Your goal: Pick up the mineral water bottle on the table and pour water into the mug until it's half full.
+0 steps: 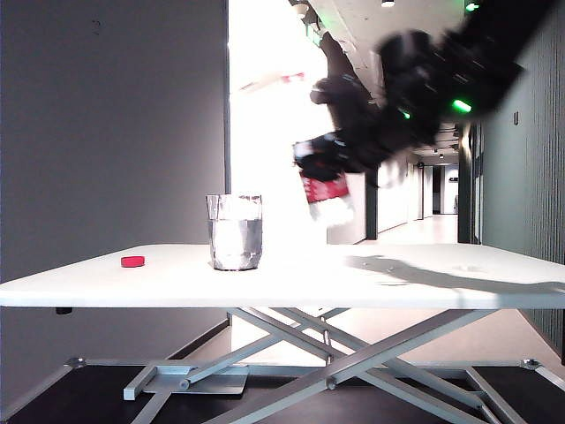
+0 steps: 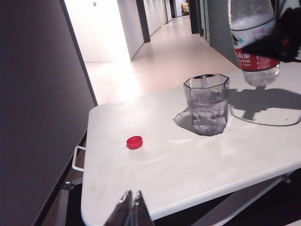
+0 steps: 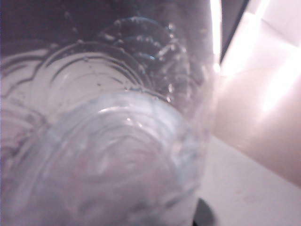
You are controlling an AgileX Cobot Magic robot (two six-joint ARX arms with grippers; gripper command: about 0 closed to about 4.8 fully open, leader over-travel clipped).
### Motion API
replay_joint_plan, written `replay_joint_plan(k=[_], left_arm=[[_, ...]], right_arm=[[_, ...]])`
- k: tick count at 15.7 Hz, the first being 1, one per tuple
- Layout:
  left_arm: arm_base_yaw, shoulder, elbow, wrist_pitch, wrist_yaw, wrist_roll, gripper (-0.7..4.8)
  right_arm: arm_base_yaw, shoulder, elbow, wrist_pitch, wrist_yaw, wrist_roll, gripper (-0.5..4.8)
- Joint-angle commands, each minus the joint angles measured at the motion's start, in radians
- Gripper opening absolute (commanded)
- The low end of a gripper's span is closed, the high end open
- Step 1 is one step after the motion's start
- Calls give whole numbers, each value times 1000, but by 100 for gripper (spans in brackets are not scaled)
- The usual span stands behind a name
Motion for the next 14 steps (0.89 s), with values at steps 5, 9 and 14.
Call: replay_joint_plan(k=[5,9,14], left_arm=[[1,0,2,12,2,-4,-4],[1,0,2,12,2,-4,-4],[1,0,2,12,2,-4,-4]], right_arm=[[-245,-14,-216,488,-389,329,179],[-272,20,-242,515,-510,329,179],[-267,82,-241,512,-537,317,179]])
